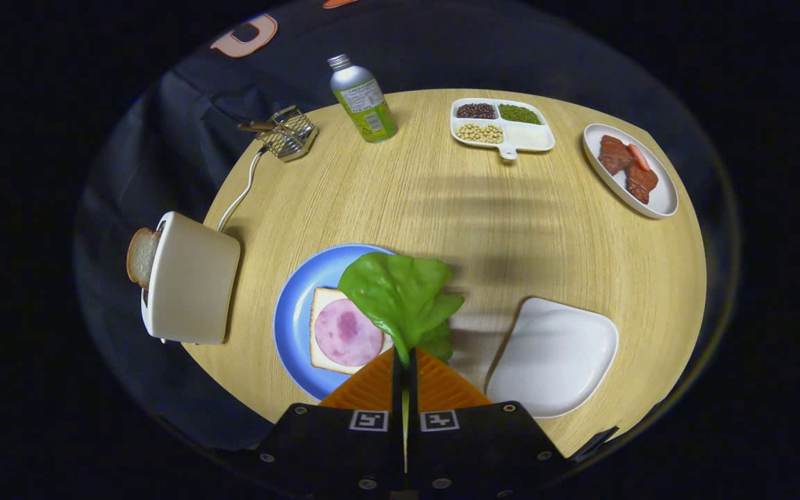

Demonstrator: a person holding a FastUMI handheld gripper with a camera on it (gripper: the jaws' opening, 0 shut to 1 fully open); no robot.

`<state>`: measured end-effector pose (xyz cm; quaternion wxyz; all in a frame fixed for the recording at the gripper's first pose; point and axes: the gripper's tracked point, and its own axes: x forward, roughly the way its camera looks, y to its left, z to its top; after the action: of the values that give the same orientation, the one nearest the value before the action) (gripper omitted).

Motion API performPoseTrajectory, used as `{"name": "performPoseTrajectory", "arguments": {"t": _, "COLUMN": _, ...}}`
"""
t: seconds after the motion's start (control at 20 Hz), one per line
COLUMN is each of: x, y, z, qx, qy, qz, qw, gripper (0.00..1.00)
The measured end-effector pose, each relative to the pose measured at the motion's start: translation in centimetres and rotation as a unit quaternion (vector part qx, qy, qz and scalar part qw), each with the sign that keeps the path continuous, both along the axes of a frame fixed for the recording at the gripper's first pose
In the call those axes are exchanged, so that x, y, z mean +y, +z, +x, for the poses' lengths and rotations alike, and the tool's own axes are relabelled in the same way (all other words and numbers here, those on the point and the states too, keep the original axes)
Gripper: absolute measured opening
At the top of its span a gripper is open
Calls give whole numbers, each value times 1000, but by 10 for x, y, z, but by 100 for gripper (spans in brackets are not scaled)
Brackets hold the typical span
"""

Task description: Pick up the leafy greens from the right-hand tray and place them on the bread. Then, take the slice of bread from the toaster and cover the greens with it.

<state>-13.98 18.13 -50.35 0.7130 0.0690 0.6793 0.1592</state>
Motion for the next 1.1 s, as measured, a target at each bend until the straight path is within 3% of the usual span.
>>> {"name": "performPoseTrajectory", "arguments": {"t": 0.45, "x": 42, "y": -18, "z": -3, "qx": 22, "qy": 12, "qz": -2, "qw": 1000, "gripper": 4}}
{"name": "performPoseTrajectory", "arguments": {"t": 0.65, "x": 56, "y": -13, "z": -5, "qx": 30, "qy": 7, "qz": 16, "qw": 999, "gripper": 11}}
{"name": "performPoseTrajectory", "arguments": {"t": 0.75, "x": 61, "y": -8, "z": -4, "qx": 30, "qy": 11, "qz": 21, "qw": 999, "gripper": 17}}
{"name": "performPoseTrajectory", "arguments": {"t": 1.0, "x": 79, "y": 15, "z": 3, "qx": 24, "qy": 6, "qz": 39, "qw": 999, "gripper": 54}}
{"name": "performPoseTrajectory", "arguments": {"t": 1.1, "x": 92, "y": 32, "z": 11, "qx": 17, "qy": 2, "qz": 53, "qw": 998, "gripper": 64}}
